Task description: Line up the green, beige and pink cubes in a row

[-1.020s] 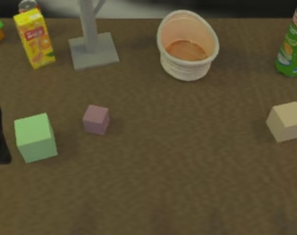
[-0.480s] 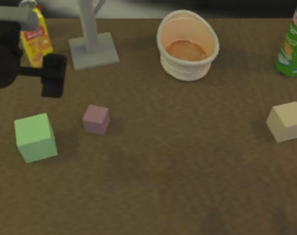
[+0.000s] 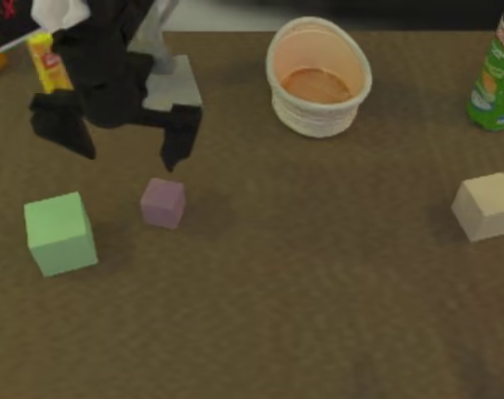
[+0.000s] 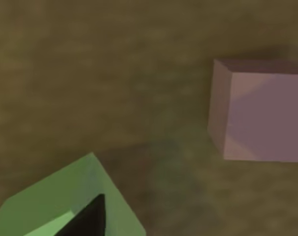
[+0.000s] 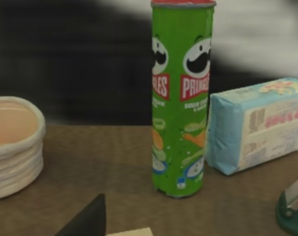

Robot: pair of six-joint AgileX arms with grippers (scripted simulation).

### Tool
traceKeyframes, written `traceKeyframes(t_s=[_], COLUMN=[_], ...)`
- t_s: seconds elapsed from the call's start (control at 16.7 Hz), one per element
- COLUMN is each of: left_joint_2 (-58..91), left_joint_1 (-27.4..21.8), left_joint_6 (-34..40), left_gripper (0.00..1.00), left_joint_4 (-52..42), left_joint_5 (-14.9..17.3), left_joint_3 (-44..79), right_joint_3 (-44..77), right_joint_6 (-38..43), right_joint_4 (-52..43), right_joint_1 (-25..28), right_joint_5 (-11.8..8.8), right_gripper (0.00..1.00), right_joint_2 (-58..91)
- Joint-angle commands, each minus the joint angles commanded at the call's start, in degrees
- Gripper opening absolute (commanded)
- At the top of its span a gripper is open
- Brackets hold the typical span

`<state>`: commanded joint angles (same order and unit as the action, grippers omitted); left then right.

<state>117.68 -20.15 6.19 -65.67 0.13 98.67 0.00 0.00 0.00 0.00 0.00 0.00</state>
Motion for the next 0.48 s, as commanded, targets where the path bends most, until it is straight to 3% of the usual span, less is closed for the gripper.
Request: traceKeyframes(t_s=[0.48], left_joint_2=[9.1], left_joint_1=[-1.6], left_joint_6=[0.6], left_gripper=[1.00], left_joint_4=[-5.1], left_joint_5=[0.1], left_joint_3=[8.8], right_joint_3=[0.0], right_joint_6=[0.0], right_joint_4=[0.0], right_joint_1=[0.0], right_joint_5=[0.0], right_gripper=[1.00], right_joint_2=[0.0])
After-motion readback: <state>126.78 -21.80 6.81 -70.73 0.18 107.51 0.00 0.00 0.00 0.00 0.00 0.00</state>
